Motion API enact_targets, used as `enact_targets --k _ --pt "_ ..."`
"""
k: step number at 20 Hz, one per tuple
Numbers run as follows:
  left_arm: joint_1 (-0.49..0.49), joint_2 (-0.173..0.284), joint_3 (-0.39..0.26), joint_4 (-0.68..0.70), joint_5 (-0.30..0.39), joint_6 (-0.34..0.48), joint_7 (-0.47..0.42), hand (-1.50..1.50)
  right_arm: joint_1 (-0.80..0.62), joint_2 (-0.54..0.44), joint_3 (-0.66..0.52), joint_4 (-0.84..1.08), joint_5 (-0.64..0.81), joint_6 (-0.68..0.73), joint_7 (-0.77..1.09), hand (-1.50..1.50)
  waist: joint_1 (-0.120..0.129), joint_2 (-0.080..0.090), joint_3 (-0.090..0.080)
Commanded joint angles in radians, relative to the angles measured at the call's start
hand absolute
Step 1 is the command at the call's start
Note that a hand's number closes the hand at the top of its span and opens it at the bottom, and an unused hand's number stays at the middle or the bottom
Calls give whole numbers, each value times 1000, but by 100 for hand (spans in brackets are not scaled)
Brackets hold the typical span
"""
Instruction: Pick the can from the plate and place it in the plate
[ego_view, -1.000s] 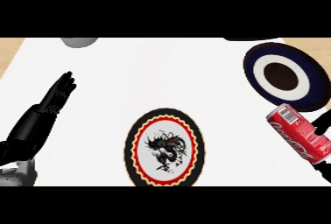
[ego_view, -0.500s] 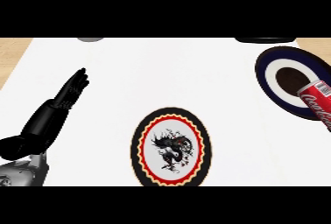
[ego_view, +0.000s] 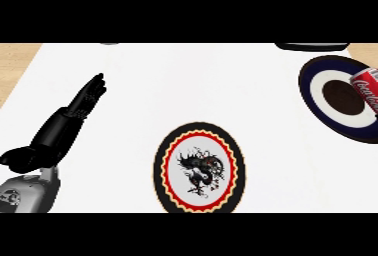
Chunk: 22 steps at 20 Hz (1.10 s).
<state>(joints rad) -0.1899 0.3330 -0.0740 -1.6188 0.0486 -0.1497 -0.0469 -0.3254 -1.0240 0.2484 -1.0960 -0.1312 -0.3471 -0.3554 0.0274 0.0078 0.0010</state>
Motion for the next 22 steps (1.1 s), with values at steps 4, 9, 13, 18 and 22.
enact_targets --k 4,9,13,18,22 --pt "-20 -41 -31 25 -44 12 -15 0 -237 154 58 378 131 120 -12 150 21 6 1" --pt "-23 -55 -37 -20 -19 1 19 0 -339 221 83 622 191 187 4 -150 44 14 3" --pt "-49 -34 -3 24 -11 -21 18 0 -401 250 20 792 201 163 -180 -150 29 15 4" --pt "18 -37 -10 -34 -21 -20 4 0 -423 297 -56 862 155 155 -327 -150 27 10 4" --pt "16 -36 2 -51 -21 -13 23 0 -431 247 -140 881 82 252 -452 -150 22 9 4"
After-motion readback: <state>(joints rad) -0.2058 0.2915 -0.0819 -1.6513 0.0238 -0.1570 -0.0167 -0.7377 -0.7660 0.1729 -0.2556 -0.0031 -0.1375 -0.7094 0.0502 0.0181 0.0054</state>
